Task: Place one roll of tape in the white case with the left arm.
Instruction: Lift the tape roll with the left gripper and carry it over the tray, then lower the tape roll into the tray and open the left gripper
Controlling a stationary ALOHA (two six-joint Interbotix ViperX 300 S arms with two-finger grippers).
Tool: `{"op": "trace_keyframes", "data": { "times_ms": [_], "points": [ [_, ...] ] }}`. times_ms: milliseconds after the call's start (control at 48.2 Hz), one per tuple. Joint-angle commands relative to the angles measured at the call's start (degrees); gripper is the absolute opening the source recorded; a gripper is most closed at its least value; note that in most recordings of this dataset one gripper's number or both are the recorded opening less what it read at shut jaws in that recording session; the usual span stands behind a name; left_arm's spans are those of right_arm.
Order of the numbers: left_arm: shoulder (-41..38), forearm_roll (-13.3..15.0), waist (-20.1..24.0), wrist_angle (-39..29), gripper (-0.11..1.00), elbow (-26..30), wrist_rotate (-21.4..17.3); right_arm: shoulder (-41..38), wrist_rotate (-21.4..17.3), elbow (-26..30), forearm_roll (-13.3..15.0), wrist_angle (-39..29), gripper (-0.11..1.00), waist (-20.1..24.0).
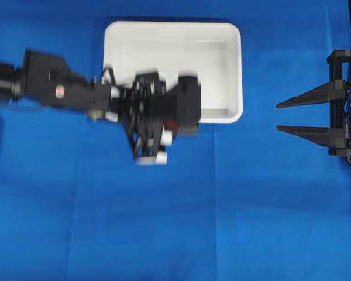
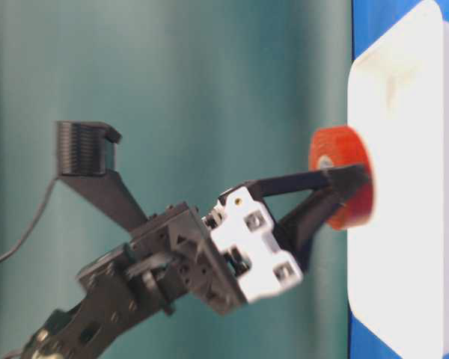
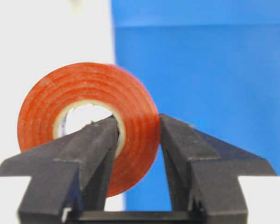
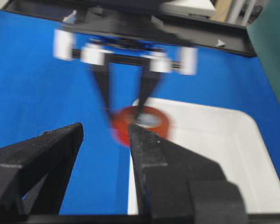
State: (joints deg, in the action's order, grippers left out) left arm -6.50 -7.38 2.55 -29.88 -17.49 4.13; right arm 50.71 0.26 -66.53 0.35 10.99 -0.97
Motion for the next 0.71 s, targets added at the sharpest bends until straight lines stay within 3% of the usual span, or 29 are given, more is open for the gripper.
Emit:
{"op": "trace_keyframes", "data": {
  "times_ms": [0,291,644,685],
  "points": [
    [0.4,-0.2,2.4,1.8,0.25,1.1,-0.2,-0.5,-0.1,0.6,0.0,0.1,-0.11,-0.1],
    [-6.6,-0.1,6.7,4.4,0.25,0.7,-0.5,-1.0,-0.2,0.5,0.1,-0.1,-0.11,-0.1],
    [-10.3,-0.2,7.6,6.9,0.26,0.4,-0.4,-1.5,-0.2,0.5,0.1,-0.1,-0.11,-0.1],
    [-10.1,-0.1,7.6,6.6,0.31,0.4,-0.4,-1.5,-0.1,0.5,0.1,-0.1,-0.11,-0.1]
  ]
}}
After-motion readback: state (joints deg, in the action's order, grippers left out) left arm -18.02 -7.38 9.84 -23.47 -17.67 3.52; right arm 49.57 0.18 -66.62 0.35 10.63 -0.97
